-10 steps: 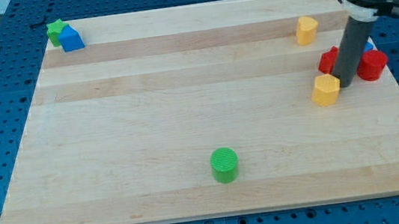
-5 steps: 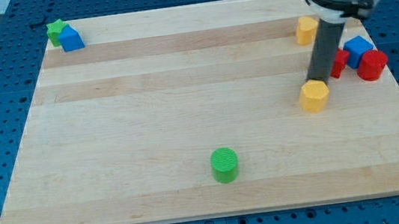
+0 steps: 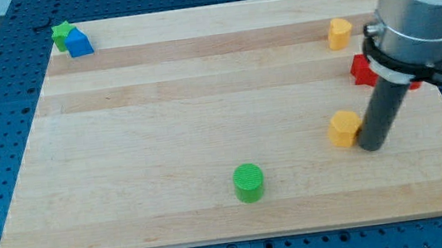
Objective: Slide the yellow hexagon closer to the blue triangle
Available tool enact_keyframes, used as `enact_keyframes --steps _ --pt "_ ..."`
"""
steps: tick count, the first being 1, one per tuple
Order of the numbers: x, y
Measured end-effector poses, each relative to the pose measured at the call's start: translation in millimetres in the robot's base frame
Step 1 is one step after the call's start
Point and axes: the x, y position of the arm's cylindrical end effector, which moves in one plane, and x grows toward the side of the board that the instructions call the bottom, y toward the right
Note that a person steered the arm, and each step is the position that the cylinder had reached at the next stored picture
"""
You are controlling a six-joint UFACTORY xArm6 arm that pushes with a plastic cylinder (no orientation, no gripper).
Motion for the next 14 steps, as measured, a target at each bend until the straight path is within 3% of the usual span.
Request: enact_keyframes --steps 5,7,9,12,14 --pt "-15 -38" --pt "-68 -80" --pt "-93 -109" --pt "-149 -249" --pt "-63 -197"
